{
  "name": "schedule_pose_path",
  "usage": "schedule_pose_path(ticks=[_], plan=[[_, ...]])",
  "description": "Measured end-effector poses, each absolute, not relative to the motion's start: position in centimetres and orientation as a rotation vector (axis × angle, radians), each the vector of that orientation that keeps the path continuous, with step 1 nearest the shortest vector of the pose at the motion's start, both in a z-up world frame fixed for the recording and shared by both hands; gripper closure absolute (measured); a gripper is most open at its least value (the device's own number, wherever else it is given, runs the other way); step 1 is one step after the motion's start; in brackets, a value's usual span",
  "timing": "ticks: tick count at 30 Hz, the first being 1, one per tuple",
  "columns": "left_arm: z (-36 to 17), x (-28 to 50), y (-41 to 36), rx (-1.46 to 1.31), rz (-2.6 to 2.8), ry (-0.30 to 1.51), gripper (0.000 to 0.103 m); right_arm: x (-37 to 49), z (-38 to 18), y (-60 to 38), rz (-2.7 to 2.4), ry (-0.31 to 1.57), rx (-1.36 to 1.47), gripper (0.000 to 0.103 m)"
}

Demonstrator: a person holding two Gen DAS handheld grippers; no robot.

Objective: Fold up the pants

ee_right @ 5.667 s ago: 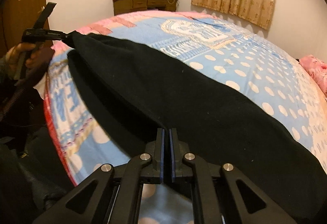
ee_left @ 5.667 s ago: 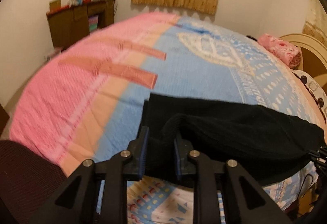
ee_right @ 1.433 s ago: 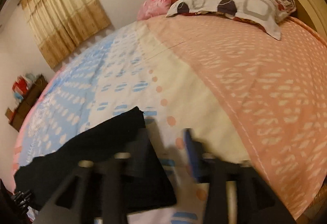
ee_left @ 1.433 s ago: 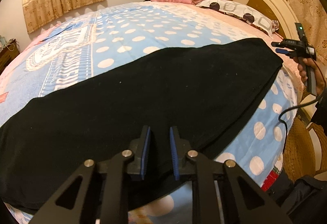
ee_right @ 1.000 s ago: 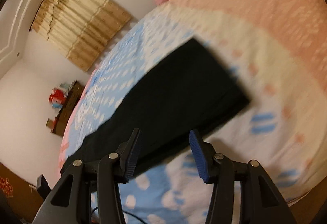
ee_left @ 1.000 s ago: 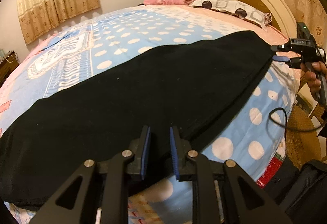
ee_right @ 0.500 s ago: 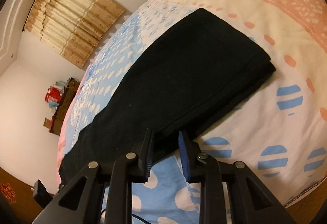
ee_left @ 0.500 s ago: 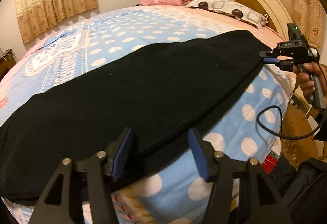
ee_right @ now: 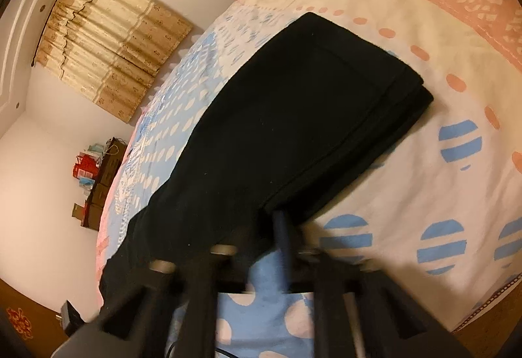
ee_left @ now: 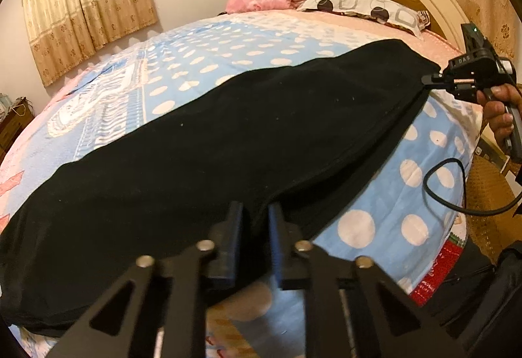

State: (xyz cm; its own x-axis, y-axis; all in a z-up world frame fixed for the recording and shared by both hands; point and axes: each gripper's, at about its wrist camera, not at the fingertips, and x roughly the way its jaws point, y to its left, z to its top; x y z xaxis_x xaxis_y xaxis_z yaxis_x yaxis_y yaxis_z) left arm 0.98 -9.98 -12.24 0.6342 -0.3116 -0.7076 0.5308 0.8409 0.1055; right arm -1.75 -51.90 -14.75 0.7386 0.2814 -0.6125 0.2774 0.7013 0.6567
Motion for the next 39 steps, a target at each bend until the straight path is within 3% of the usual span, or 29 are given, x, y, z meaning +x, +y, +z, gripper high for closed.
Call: schedule_pose_path(ticks=[4,15,24,30,37,38,39], plan=[[-11.9,0.6,-9.7,0.320,-0.497,0.734,0.095,-2.4,-14.2,-52.1,0.020,0.735,0.820,0.101],[-12.3,-0.5,-9.1,0.329,-0.522,0.752,0.096,-2.7,-15.0,-52.8,-0.020,0.745,0.802,0.101],[-11.8,-1.3,-8.6,0.305,-0.588,0.750,0.097,-4.2,-12.3,-52.6,0.024,0.690,0.770,0.101],[-11.3,-0.9,-7.9,0.309,-0.493,0.719,0.097,-3.6,-15.0,-52.9,0.018,0.746,0.815,0.100],[-11.8,-0.1,-8.4,0.381,-0.495,0.738,0.086,-3.9,-14.7,-52.3,0.073,0.755,0.839,0.097],[-12.0,0.0,-8.6,0.390,-0.502,0.738,0.083,-3.9,-14.6,-51.9,0.086,0.758,0.840,0.097],[-12.2,-0.1,-8.9,0.398,-0.505,0.735,0.073,-3.8,-14.6,-51.5,0.098,0.762,0.841,0.095]])
